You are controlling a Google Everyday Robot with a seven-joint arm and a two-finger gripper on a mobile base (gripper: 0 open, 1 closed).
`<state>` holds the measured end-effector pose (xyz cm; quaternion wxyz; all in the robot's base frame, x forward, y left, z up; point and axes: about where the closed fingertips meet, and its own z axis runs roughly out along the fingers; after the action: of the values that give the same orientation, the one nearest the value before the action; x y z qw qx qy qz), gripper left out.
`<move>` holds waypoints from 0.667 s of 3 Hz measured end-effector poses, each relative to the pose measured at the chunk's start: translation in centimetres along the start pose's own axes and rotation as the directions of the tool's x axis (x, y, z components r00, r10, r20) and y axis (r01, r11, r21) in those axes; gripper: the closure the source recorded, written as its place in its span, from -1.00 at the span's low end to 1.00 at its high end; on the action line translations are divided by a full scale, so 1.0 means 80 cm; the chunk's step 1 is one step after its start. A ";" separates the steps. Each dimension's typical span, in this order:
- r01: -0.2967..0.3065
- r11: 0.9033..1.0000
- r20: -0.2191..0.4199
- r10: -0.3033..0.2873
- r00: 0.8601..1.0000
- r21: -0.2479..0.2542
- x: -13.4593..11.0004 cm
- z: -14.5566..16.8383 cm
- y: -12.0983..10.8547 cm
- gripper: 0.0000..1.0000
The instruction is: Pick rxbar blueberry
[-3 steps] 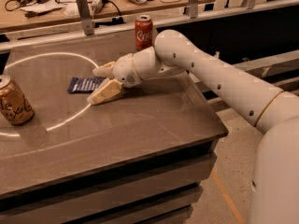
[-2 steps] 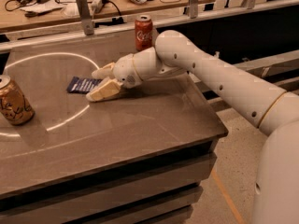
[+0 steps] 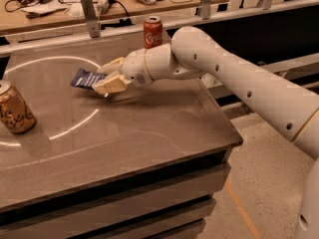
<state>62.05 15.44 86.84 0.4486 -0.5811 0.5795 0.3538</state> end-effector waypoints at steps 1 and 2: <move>0.077 0.996 0.069 -0.080 0.994 0.049 -0.031 -0.023 -0.005 1.00; 0.305 0.950 0.109 -0.311 0.944 0.065 -0.061 -0.041 0.000 1.00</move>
Offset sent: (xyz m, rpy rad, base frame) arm -0.0116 -0.0245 0.0737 0.1194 -0.4787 0.1347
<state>61.30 14.12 92.51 0.5453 -0.6319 0.4623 0.2993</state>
